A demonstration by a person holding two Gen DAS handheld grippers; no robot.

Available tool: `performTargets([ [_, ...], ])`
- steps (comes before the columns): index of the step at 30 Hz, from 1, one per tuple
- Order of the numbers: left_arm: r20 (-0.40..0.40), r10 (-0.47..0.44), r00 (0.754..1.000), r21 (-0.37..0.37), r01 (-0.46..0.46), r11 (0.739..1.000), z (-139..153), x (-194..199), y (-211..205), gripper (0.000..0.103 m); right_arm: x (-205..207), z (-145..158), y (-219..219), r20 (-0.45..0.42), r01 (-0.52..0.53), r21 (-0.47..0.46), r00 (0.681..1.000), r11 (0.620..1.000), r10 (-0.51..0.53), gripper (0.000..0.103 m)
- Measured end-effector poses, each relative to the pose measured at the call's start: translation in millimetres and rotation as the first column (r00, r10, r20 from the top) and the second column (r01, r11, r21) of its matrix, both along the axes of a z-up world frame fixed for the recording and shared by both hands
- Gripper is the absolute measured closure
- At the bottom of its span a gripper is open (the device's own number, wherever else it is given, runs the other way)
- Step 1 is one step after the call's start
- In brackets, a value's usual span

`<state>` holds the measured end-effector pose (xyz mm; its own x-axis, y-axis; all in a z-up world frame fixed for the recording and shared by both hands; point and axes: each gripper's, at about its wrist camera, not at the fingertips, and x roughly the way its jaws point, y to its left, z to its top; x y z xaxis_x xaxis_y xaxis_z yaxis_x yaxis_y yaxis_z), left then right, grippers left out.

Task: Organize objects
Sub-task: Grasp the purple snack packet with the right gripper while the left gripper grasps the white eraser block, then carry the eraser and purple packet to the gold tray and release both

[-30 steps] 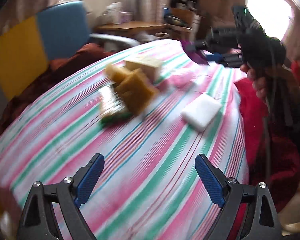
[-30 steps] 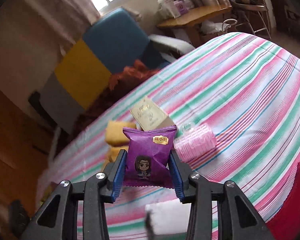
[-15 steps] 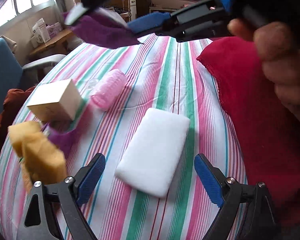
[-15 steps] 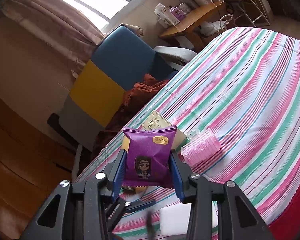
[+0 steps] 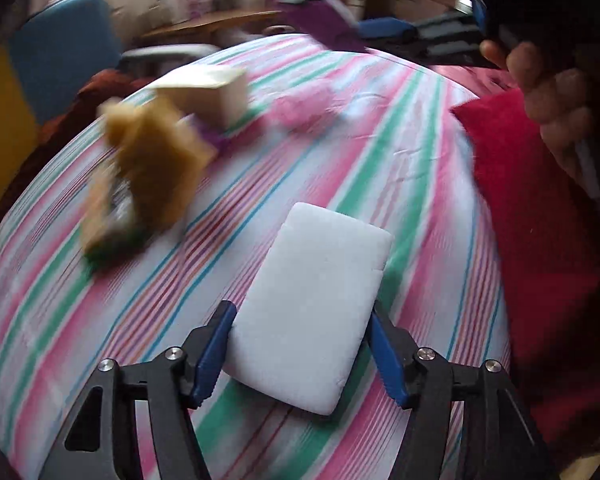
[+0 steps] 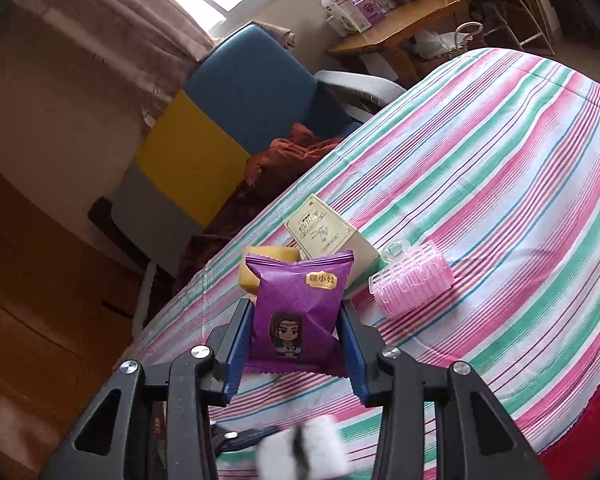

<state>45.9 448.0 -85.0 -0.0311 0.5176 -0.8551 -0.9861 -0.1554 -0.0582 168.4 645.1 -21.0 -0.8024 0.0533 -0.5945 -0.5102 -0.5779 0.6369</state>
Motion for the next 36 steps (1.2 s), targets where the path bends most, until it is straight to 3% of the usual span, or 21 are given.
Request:
performTargets([
  [3,0.042,0.174,0.984,0.013,-0.175,0.985,4,-26,-47,0.037,-2,-2,0,0.024,0.002,0.002,1.000,1.000,-0.002,0.061],
  [8,0.075,0.384,0.920,0.066,-0.389,0.919,26,-57,-111,0.037,-6,-4,-2,0.060,-0.006,0.015,0.998,1.000,0.005,0.061],
  [17,0.029,0.513,0.858,0.206,-0.508,0.837,81,-50,-185,0.037,-23,4,-23,0.119,-0.087,0.083,0.990,0.993,0.076,0.061],
  [21,0.006,0.565,0.825,0.241,-0.550,0.800,91,-58,-219,0.036,-40,25,-57,0.158,-0.184,0.140,0.974,0.973,0.161,0.061],
  [23,0.014,0.604,0.797,0.251,-0.588,0.769,93,-64,-238,0.036,-50,40,-78,0.150,-0.232,0.174,0.967,0.957,0.207,0.061],
  [28,0.031,0.714,0.700,0.265,-0.694,0.669,97,-77,-288,0.036,-82,70,-147,0.130,-0.370,0.246,0.929,0.896,0.348,0.061],
  [31,0.035,0.762,0.647,0.282,-0.738,0.613,100,-82,-313,0.036,-101,72,-192,0.116,-0.451,0.247,0.893,0.858,0.436,0.061],
  [33,0.037,0.783,0.621,0.292,-0.756,0.585,100,-84,-328,0.036,-112,71,-221,0.109,-0.500,0.237,0.866,0.833,0.489,0.061],
  [34,0.039,0.792,0.610,0.297,-0.764,0.574,100,-85,-334,0.036,-118,69,-235,0.098,-0.490,0.227,0.871,0.842,0.481,0.061],
  [36,0.038,0.809,0.587,0.298,-0.779,0.551,99,-87,-346,0.035,-129,66,-263,0.097,-0.542,0.216,0.840,0.812,0.534,0.061],
])
